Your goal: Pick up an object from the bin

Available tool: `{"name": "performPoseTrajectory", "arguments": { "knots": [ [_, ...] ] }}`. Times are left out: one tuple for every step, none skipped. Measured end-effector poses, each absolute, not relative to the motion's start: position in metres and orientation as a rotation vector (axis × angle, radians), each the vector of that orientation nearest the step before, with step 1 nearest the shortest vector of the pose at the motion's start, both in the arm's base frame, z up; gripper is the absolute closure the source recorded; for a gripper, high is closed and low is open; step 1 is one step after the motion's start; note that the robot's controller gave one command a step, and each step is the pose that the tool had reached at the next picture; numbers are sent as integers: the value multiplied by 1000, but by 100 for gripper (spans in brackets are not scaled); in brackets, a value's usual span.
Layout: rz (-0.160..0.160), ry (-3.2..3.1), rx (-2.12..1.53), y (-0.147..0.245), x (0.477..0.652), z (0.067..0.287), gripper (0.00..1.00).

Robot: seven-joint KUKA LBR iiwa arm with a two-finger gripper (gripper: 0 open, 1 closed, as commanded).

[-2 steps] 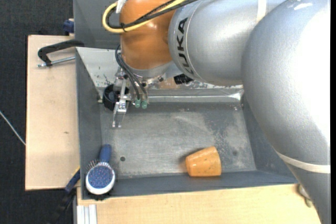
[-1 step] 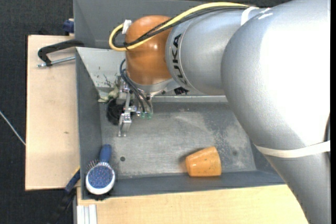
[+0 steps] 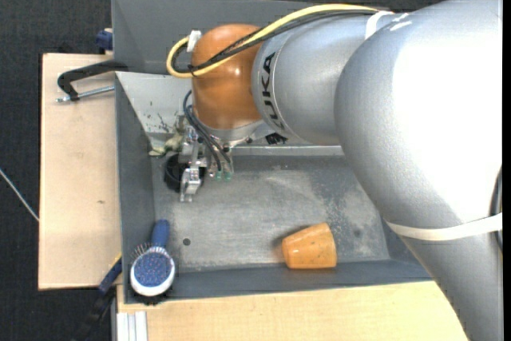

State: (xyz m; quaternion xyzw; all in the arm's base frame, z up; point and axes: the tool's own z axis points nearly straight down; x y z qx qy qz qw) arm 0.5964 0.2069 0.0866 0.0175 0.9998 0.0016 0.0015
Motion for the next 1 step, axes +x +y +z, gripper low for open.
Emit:
{"name": "performPoseTrajectory", "arguments": {
  "knots": [
    [6, 3109, -337, 204, 584, 283, 100]
  ]
}}
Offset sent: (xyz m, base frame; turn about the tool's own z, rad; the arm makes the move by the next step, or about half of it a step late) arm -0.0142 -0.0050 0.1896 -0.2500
